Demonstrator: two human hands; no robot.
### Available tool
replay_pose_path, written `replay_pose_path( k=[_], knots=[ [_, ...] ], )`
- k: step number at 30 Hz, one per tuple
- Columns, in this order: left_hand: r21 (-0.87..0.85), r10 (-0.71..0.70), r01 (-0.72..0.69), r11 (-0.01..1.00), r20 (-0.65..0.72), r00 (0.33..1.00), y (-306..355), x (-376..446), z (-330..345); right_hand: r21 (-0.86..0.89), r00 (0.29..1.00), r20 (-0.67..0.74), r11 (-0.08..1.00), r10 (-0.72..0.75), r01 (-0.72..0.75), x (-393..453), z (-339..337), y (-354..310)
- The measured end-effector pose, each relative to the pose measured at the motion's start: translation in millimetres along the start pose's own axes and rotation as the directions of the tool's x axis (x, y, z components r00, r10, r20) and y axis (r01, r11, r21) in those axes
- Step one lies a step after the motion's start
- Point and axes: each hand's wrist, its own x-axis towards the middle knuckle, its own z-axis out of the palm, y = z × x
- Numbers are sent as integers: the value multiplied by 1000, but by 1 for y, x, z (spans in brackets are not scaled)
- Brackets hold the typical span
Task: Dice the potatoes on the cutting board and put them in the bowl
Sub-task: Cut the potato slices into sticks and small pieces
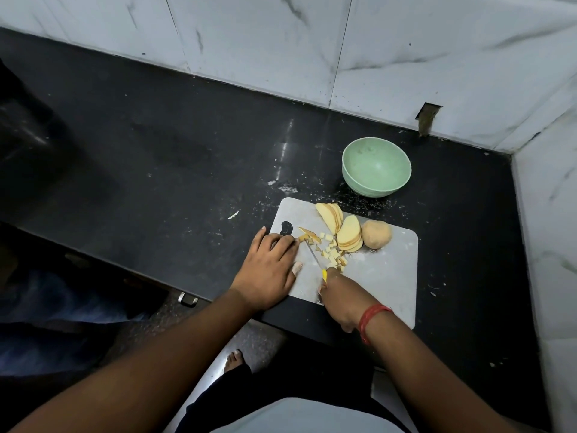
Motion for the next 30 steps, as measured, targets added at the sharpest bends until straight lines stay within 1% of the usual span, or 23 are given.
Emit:
replay_pose_path(
  k=[1, 2, 3, 4, 5, 8, 10, 13, 18, 23, 30],
  knots=[
    [-7, -2, 2, 1000, 7, 1000, 0, 0, 0, -262, 999, 44, 965, -4, 15, -8, -3, 3],
    [-16, -4, 4, 1000, 14, 1000, 0, 0, 0, -205, 996, 73, 978, 50, -34, -7, 2, 8],
    [-27, -5, 5, 1000, 21, 1000, -1, 0, 0, -66, 987, 90, 990, 133, -127, -9, 4, 8],
    [-38, -6, 7, 999, 24, 1000, -1, 0, 0, 51, 994, 60, 994, 93, -96, -12, 2, 10],
    [-49, -3, 4, 999, 25, 1000, -2, 0, 0, 9, 998, -3, 998, 67, -67, -14, 0, 12],
    [-73, 28, -27, 997, 14, 1000, -2, 0, 0, 8, 997, -37, 998, 68, -68, -13, 8, 23],
    [-90, 58, -56, 994, 12, 998, -3, 0, 1, 57, 995, -81, 997, 49, -45, -15, 7, 24],
    [-101, 94, -91, 991, 22, 995, -3, -1, 1, 52, 995, -97, 998, 32, -28, -17, 2, 20],
    [-85, 97, -94, 992, 37, 995, -2, 0, 0, 25, 997, -83, 1000, 5, -3, -15, 4, 14],
    [-80, 50, -49, 996, 4, 999, -1, -6, -3, 4, 998, -59, 1000, 3, -2, -11, 9, 9],
    [-66, 62, -62, 996, -3, 998, 0, -6, -3, -91, 1000, -21, 996, 16, -18, 0, 9, 3]
  ],
)
